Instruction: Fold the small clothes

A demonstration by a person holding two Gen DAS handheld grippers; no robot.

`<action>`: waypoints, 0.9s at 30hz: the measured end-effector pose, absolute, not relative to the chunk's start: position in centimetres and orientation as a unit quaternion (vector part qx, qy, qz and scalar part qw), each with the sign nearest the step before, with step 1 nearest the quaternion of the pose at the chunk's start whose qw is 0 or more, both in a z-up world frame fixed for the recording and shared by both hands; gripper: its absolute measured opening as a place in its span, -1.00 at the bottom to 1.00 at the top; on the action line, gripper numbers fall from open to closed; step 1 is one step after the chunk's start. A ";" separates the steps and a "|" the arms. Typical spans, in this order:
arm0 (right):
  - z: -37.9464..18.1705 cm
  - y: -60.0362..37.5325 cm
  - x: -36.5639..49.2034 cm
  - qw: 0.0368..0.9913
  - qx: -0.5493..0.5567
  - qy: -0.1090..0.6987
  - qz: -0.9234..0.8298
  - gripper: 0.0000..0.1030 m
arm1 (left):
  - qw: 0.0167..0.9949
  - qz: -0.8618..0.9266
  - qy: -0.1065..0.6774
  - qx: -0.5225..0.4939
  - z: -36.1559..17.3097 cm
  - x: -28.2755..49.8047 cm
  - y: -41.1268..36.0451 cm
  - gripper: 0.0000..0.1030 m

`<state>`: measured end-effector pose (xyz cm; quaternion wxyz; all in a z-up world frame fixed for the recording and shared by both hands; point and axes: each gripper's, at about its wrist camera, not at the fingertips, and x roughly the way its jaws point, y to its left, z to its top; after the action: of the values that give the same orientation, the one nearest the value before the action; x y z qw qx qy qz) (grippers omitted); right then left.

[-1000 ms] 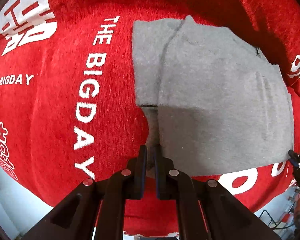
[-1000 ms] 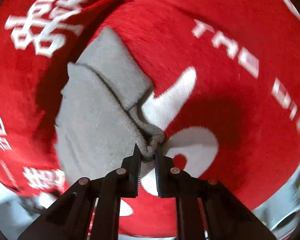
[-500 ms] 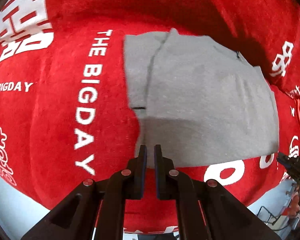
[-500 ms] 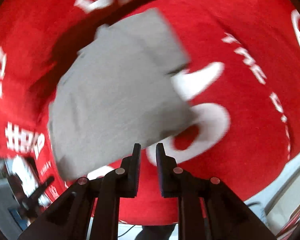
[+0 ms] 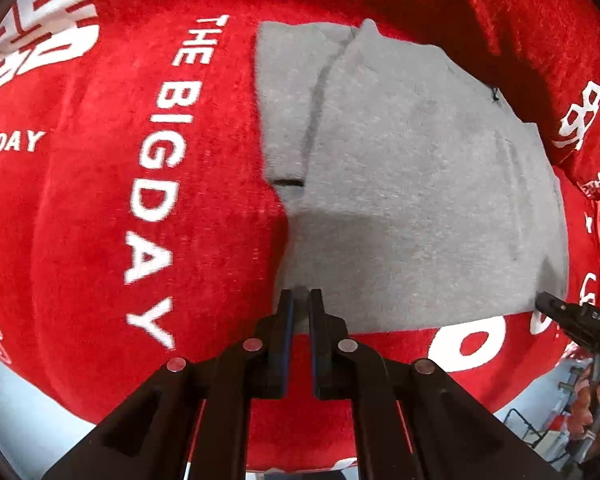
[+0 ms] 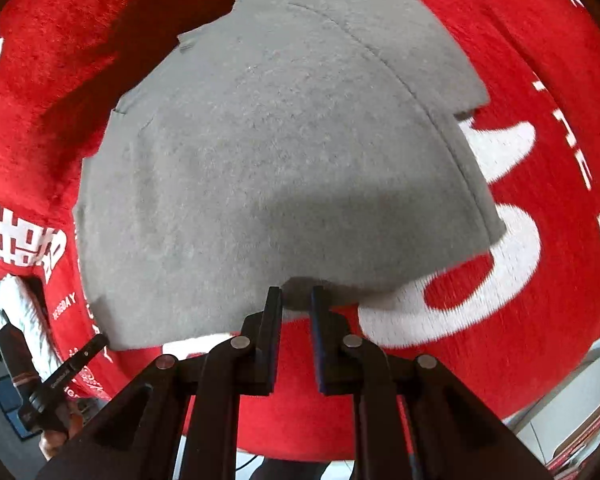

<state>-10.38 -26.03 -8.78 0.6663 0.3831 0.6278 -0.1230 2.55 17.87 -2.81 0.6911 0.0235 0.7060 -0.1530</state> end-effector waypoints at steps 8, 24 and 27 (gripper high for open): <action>-8.3 -22.5 -9.9 0.660 0.372 0.647 -0.087 -0.70 | 0.688 -0.140 0.712 0.038 -2.5 2.8 17.5 -0.84; -8.1 -17.4 -7.9 0.653 0.393 0.646 -0.039 0.09 | 0.717 -0.104 0.687 0.056 -1.7 3.6 19.4 0.98; -7.7 -16.4 -6.9 0.657 0.393 0.643 -0.025 0.09 | 0.715 -0.098 0.690 0.057 -1.8 4.1 19.9 0.98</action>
<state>-6.94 -16.42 -7.74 0.6567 0.3931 0.6432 -0.0248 4.11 19.86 -1.81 0.7149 0.0574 0.6899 -0.0981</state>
